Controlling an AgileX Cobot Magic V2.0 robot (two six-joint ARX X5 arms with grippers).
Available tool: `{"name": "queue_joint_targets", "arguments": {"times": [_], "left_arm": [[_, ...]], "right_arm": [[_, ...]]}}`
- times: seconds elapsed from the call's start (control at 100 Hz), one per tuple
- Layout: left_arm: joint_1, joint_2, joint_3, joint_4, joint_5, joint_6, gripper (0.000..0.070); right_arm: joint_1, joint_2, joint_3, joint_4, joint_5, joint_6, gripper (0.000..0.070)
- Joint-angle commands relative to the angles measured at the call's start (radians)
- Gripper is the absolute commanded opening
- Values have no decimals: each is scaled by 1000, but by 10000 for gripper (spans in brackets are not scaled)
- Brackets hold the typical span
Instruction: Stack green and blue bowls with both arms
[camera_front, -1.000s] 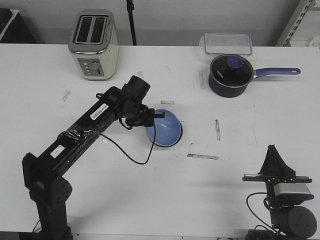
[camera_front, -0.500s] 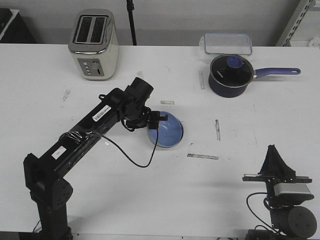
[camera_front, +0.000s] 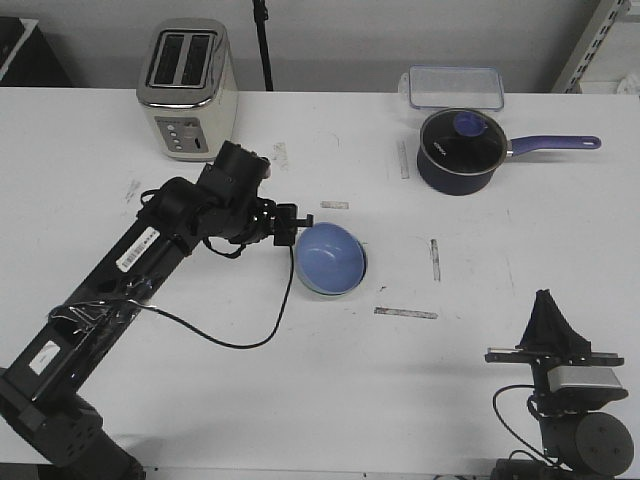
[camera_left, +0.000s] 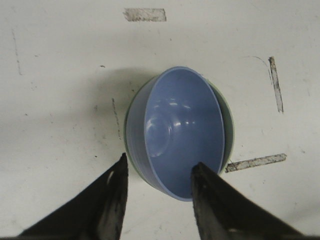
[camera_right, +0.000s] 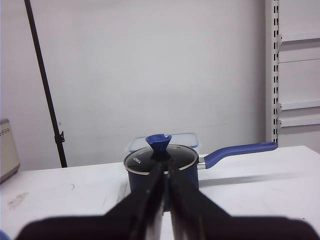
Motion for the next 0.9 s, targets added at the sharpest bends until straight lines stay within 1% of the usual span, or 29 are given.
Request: {"name": "queue_joint_targets", "arguments": {"times": [0.0, 0.09, 0.15, 0.21, 0.32, 0.38, 0.55, 0.59, 0.64, 0.65, 0.8, 0.89], "left_arm": [[1, -12, 23, 7, -43, 22, 245], [11, -50, 6, 32, -116, 52, 239], [20, -87, -36, 84, -138, 81, 236], [34, -135, -107, 161, -139, 119, 220], [66, -248, -285, 321, -139, 177, 110], [89, -315, -391, 409, -139, 195, 77], [178, -514, -673, 635, -138, 212, 70], [204, -562, -735, 684, -138, 222, 58], [238, -620, -809, 744, -138, 260, 3], [244, -631, -824, 756, -138, 270, 0], [340, -790, -1014, 914, -138, 396, 0], [386, -871, -1096, 974, -138, 425, 0]], "right_arm": [[1, 0, 3, 13, 0, 9, 6], [1, 0, 3, 13, 0, 9, 6], [1, 0, 3, 13, 0, 9, 6], [1, 0, 3, 13, 0, 9, 6], [1, 0, 3, 13, 0, 9, 6], [1, 0, 3, 13, 0, 9, 6], [1, 0, 3, 13, 0, 9, 6], [1, 0, 3, 13, 0, 9, 6], [1, 0, 3, 13, 0, 9, 6], [1, 0, 3, 13, 0, 9, 6], [1, 0, 3, 13, 0, 9, 6], [1, 0, 3, 13, 0, 9, 6]]}}
